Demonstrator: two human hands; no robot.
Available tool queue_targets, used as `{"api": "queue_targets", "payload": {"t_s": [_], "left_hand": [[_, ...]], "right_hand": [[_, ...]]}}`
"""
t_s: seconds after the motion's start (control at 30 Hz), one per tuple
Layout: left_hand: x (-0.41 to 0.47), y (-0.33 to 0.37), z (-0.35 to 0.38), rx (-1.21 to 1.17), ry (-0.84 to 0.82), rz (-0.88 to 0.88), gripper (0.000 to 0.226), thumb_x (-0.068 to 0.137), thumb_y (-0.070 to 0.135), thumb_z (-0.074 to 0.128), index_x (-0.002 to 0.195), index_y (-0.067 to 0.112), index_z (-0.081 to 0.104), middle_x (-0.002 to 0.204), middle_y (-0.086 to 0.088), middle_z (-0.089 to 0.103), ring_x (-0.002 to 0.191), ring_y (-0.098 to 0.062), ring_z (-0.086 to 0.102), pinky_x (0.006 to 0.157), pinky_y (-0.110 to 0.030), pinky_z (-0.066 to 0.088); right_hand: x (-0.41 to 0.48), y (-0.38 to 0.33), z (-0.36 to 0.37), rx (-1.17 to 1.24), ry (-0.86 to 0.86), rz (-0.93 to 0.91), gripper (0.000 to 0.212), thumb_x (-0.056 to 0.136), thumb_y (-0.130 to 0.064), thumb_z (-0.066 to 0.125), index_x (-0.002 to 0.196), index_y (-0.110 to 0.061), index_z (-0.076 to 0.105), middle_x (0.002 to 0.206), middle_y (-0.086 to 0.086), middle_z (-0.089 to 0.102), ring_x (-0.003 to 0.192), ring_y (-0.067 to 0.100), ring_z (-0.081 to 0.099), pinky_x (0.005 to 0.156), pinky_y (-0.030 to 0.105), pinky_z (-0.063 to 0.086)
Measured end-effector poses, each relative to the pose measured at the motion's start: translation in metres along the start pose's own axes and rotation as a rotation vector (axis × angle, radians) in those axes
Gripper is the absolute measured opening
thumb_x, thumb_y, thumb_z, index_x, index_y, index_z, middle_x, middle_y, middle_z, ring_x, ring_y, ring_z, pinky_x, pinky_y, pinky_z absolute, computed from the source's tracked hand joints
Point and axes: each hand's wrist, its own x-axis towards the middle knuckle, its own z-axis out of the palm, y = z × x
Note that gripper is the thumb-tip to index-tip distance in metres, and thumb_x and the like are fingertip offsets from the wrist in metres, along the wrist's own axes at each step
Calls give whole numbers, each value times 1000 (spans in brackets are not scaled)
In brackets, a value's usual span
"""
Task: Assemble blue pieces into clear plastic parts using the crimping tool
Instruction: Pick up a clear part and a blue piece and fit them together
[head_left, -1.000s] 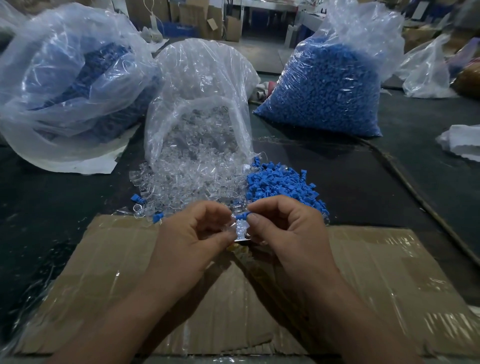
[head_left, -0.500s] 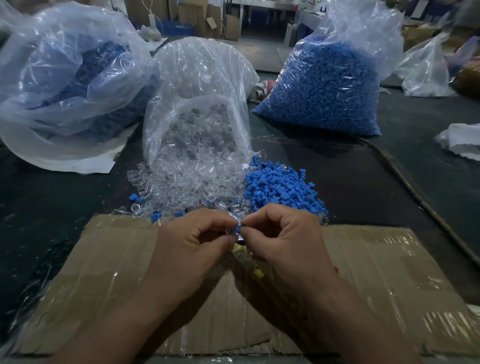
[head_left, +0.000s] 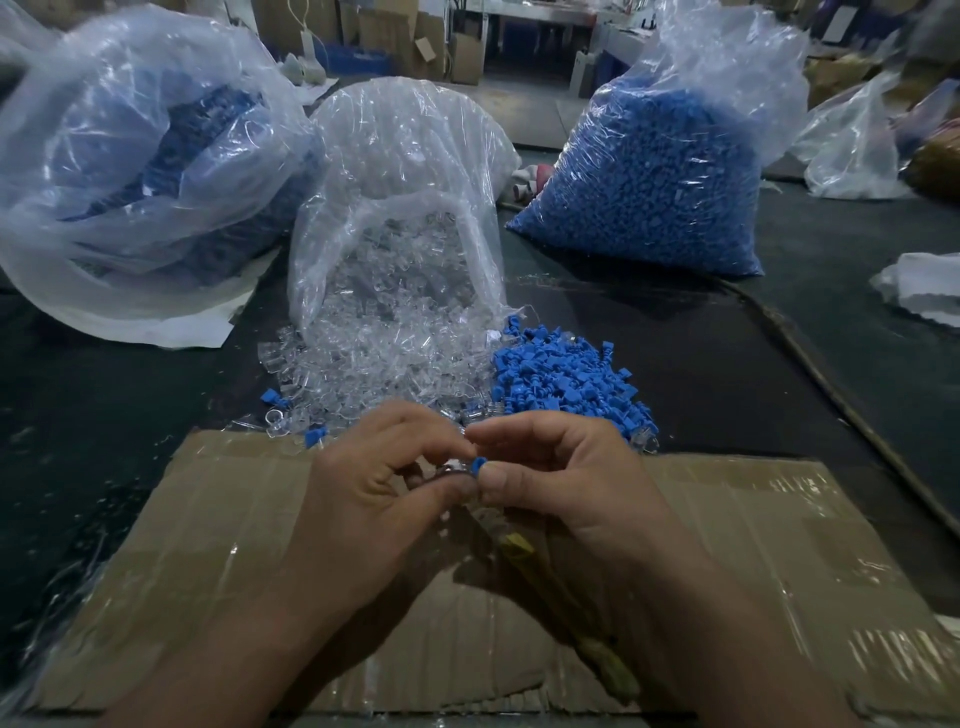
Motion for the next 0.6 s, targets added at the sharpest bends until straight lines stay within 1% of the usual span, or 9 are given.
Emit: {"api": "queue_targets", "payload": {"t_s": [0.07,0.1,0.17,0.2,0.27,0.37,0.4,0.5,0.6], "left_hand": [[0,1,-1,27,2,-17,15,68,27,70,82,31,65,74,12,60,70,0,55,63,-8,42],[-1,2,-1,-3,9,-66,17,67,22,74,78,31,66,73,10,63,68,0,57,62,-9,43],[-2,5,-2,-184,7,-228,29,69,2,75,78,30,71,78,6,70,65,-4,64,60,-11,48],[-2,7,-2,-301,-15,-303,31,71,0,73,80,30,73,78,3,72,64,-8,67,58,-13,50],[-1,9,-2,-461,-45,-394,25,67,9,78,83,27,74,73,-3,72,61,-13,68,54,-17,52],[0,8,0,-601,11,-537,21,51,21,74,72,20,75,63,-9,69,52,-15,64,49,-19,51],[0,7,2,-630,25,-584,19,49,20,74,68,17,74,60,-10,67,50,-16,63,47,-20,50],[3,10,2,-660,23,-687,18,45,16,74,62,12,71,53,-12,62,44,-17,58,42,-20,47],[6,15,1,-705,44,-760,16,40,14,71,55,12,70,48,-14,58,38,-16,54,38,-21,47]], "right_hand": [[-2,-2,2,43,-15,-3,27,57,-9,74,84,-12,74,83,10,72,75,18,69,66,22,54],[-2,-2,3,54,-12,-8,26,58,-8,73,83,-11,74,82,11,72,74,19,69,65,22,54],[-2,-2,4,63,27,-19,25,58,-5,71,84,-6,73,80,15,71,71,21,68,65,25,56],[-2,-2,3,62,54,-24,26,58,-5,71,84,-5,72,80,16,71,70,22,68,66,26,57],[0,-1,3,34,94,-45,26,57,-7,72,83,-5,72,78,15,71,69,21,68,66,27,57],[2,5,5,-92,108,-101,25,56,-14,74,81,-16,74,78,8,72,74,20,69,70,29,56],[3,7,6,-127,109,-114,24,58,-16,74,82,-19,74,79,6,72,75,20,70,69,29,55],[5,13,6,-195,79,-177,20,65,-10,75,82,-19,73,75,3,72,70,16,70,64,20,53],[4,14,4,-336,56,-252,29,70,-4,74,91,-24,72,82,-2,73,76,14,70,72,23,55]]}}
